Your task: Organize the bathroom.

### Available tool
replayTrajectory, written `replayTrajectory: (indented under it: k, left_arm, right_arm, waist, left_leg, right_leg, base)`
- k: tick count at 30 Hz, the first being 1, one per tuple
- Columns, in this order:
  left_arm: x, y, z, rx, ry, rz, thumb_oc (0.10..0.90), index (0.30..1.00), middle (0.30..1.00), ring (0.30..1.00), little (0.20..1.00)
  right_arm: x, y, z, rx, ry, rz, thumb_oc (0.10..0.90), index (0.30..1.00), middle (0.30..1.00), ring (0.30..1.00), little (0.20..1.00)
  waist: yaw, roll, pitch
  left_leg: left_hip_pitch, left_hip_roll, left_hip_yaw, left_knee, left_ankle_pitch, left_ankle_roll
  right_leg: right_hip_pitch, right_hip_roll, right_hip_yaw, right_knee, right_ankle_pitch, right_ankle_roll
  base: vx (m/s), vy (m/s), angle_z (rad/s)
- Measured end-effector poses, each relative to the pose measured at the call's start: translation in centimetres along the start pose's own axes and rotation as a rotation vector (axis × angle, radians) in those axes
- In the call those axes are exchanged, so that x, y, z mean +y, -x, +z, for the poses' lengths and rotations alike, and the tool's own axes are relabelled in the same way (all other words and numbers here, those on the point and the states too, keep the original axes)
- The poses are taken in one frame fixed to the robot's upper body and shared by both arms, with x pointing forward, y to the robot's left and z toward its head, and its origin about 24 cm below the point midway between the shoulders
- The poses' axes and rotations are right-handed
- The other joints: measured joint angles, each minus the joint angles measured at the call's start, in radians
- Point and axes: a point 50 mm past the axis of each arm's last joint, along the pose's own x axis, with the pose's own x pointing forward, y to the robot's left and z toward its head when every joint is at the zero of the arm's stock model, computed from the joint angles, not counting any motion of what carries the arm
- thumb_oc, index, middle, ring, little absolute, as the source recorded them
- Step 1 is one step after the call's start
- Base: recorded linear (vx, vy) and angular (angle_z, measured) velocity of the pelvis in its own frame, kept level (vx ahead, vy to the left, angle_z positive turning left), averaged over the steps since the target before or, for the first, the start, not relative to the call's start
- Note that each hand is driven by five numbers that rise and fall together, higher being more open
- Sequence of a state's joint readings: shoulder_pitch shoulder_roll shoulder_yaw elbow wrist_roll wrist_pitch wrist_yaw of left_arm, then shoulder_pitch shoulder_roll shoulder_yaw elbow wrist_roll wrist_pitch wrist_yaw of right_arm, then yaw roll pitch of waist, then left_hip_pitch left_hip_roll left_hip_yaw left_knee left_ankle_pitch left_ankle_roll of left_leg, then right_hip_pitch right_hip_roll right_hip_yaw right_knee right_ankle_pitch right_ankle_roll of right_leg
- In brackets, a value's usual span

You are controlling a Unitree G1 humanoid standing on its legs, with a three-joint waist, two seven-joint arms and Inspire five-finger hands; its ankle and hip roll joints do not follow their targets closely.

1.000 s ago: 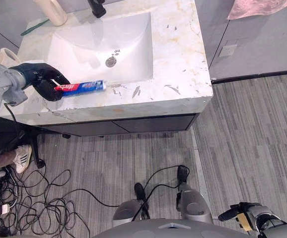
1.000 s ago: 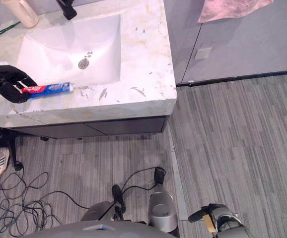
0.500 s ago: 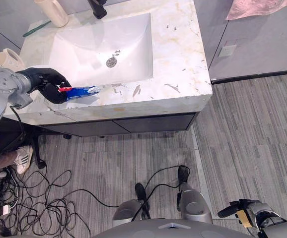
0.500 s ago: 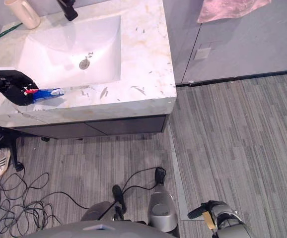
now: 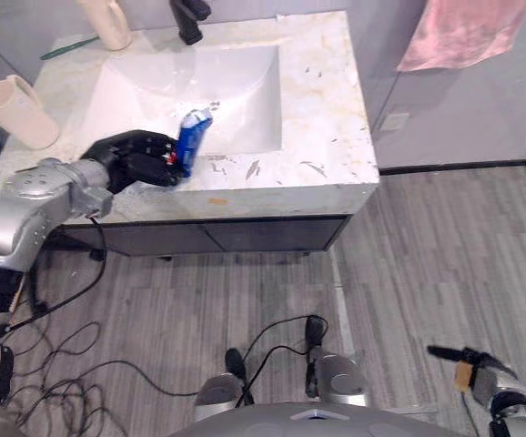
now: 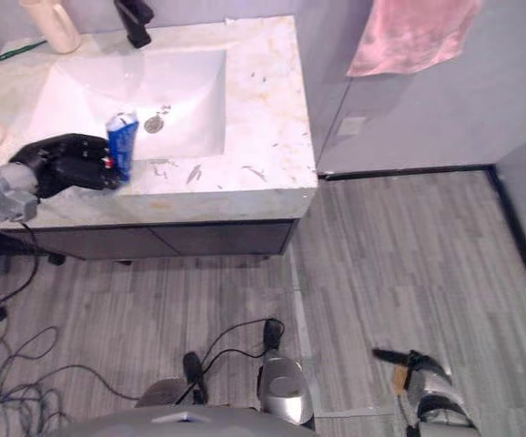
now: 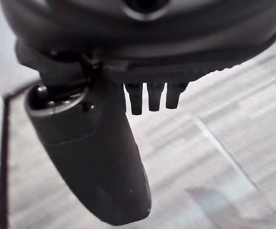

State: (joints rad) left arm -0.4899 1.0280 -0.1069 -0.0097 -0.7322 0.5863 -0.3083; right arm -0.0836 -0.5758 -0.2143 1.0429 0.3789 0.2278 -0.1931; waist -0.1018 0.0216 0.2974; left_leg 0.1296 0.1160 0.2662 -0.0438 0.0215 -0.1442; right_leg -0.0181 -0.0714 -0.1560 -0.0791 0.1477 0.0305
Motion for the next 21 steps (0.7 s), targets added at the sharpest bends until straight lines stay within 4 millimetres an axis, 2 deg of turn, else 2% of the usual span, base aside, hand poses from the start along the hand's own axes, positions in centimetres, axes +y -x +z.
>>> replayTrajectory:
  k: [1, 2, 3, 4, 6, 7, 9, 11, 12, 14, 17, 19, 21]
  left_arm:
    - [-0.5, -0.1, -0.2, -0.004, 0.021, -0.025, 0.400, 0.300, 0.300, 0.300, 0.300]
    - [-0.8, -0.2, -0.3, -0.009, 0.036, -0.040, 0.400, 0.300, 0.300, 0.300, 0.300]
    - [-1.2, -0.3, -0.4, -0.014, 0.051, -0.049, 0.400, 0.300, 0.300, 0.300, 0.300]
    - [-1.6, -0.5, -0.6, -0.015, 0.061, -0.053, 0.400, 0.300, 0.300, 0.300, 0.300]
    - [-1.7, -0.6, -1.0, -0.008, 0.075, -0.031, 0.400, 0.300, 0.300, 0.300, 0.300]
    - [-1.7, -0.6, -1.1, -0.005, 0.078, -0.015, 0.400, 0.300, 0.300, 0.300, 0.300]
    - [-1.6, -0.6, -1.6, 0.006, 0.088, 0.014, 0.400, 0.300, 0.300, 0.300, 0.300]
    - [-1.5, -1.0, -2.0, 0.013, 0.118, 0.030, 0.400, 0.300, 0.300, 0.300, 0.300]
    - [-1.5, -1.2, -2.3, 0.019, 0.136, 0.036, 0.400, 0.300, 0.300, 0.300, 0.300]
    - [-1.5, -1.7, -2.3, 0.018, 0.158, 0.040, 0.400, 0.300, 0.300, 0.300, 0.300]
    - [-1.2, -2.2, -2.6, 0.039, 0.174, 0.051, 0.400, 0.300, 0.300, 0.300, 0.300]
    - [-0.7, -2.5, -2.6, 0.042, 0.184, 0.068, 0.400, 0.300, 0.300, 0.300, 0.300]
    - [-0.3, -2.6, -2.6, 0.040, 0.196, 0.078, 0.400, 0.300, 0.300, 0.300, 0.300]
  right_arm:
    - [-1.2, 0.1, 1.7, -0.063, -0.025, -0.048, 0.800, 0.900, 0.900, 0.900, 0.900]
    - [-2.0, 0.2, 2.9, -0.107, -0.042, -0.080, 0.800, 0.900, 0.900, 0.900, 0.900]
    - [-3.6, 0.7, 5.0, -0.184, -0.085, -0.136, 0.800, 0.900, 0.900, 0.900, 0.900]
    - [-6.6, 1.8, 8.6, -0.330, -0.107, -0.250, 0.800, 0.900, 0.900, 0.900, 0.900]
    - [-9.4, 3.7, 11.9, -0.470, -0.129, -0.344, 0.800, 0.900, 0.900, 0.900, 0.900]
    - [-10.7, 5.0, 13.9, -0.552, -0.135, -0.401, 0.800, 0.900, 0.900, 0.900, 0.900]
    - [-11.6, 8.2, 17.7, -0.729, -0.139, -0.455, 0.800, 0.900, 0.900, 0.900, 0.900]
    - [-11.1, 12.4, 21.7, -0.958, -0.112, -0.467, 0.800, 0.900, 0.900, 0.900, 0.900]
    - [-10.0, 14.5, 23.7, -1.068, -0.118, -0.440, 0.800, 0.900, 0.900, 0.900, 0.900]
    - [-8.2, 17.1, 26.1, -1.205, -0.080, -0.380, 0.800, 0.900, 0.900, 0.900, 0.900]
    - [-5.1, 19.6, 28.3, -1.321, -0.007, -0.214, 0.800, 0.900, 0.900, 0.900, 0.900]
    - [-2.8, 20.5, 29.0, -1.353, 0.027, -0.026, 0.800, 0.900, 0.900, 0.900, 0.900]
    - [-1.5, 20.8, 29.0, -1.355, 0.065, 0.083, 0.800, 0.900, 0.900, 0.900, 0.900]
  waist:
    - [-0.014, -0.011, -0.008]
    - [-0.022, -0.012, -0.013]
    - [-0.038, -0.010, -0.017]
    - [-0.047, -0.010, -0.020]
    - [-0.069, 0.001, -0.028]
    - [-0.075, 0.002, -0.029]
    - [-0.090, 0.010, -0.033]
    - [-0.106, 0.027, -0.043]
    - [-0.112, 0.035, -0.050]
    - [-0.108, 0.037, -0.054]
    - [-0.100, 0.040, -0.069]
    - [-0.082, 0.047, -0.082]
    - [-0.076, 0.053, -0.086]
  left_leg:
    - [0.001, -0.001, 0.004, 0.000, -0.004, 0.002]
    - [0.004, 0.000, 0.005, 0.001, -0.016, 0.005]
    - [0.010, 0.001, 0.012, -0.002, -0.027, 0.013]
    - [0.019, -0.001, 0.021, -0.001, -0.030, 0.012]
    - [0.021, -0.001, 0.028, 0.000, -0.036, 0.014]
    - [0.026, -0.001, 0.031, 0.000, -0.037, 0.016]
    - [0.034, -0.002, 0.034, -0.006, -0.039, 0.017]
    - [0.038, -0.001, 0.036, -0.014, -0.059, 0.029]
    - [0.039, 0.000, 0.038, -0.015, -0.071, 0.036]
    - [0.038, -0.002, 0.047, -0.014, -0.072, 0.038]
    - [0.036, 0.000, 0.053, -0.019, -0.071, 0.040]
    - [0.026, 0.003, 0.055, -0.024, -0.066, 0.039]
    - [0.025, 0.003, 0.056, -0.030, -0.060, 0.039]
  right_leg:
    - [0.001, -0.001, 0.003, 0.000, 0.001, 0.001]
    - [0.001, 0.001, 0.004, 0.000, 0.001, 0.001]
    - [0.002, 0.003, 0.010, 0.000, 0.004, 0.000]
    - [0.003, 0.003, 0.027, 0.000, 0.009, 0.000]
    - [0.004, 0.004, 0.029, 0.000, 0.010, -0.001]
    - [0.004, 0.005, 0.037, 0.000, 0.012, -0.001]
    - [0.004, 0.008, 0.049, 0.000, 0.014, -0.002]
    - [0.000, 0.012, 0.055, 0.000, 0.017, -0.001]
    - [-0.005, 0.017, 0.063, 0.000, 0.019, -0.001]
    - [-0.011, 0.017, 0.075, 0.000, 0.027, -0.001]
    - [-0.020, 0.021, 0.080, 0.000, 0.030, -0.003]
    - [-0.032, 0.024, 0.079, 0.000, 0.030, -0.003]
    - [-0.037, 0.025, 0.079, 0.000, 0.031, -0.005]
  base:
    - [0.04, 0.014, -0.15]
    - [0.02, 0.010, -0.11]
    - [0.03, 0.032, -0.25]
    - [0.03, 0.036, -0.26]
    - [0.02, 0.037, -0.16]
    - [0.01, 0.031, -0.15]
    - [0.00, 0.025, -0.19]
    - [-0.01, 0.020, -0.14]
    - [-0.01, 0.015, -0.15]
    - [0.00, 0.014, -0.16]
    - [0.00, -0.002, -0.07]
    - [0.00, -0.008, -0.02]
    - [0.02, -0.002, 0.01]
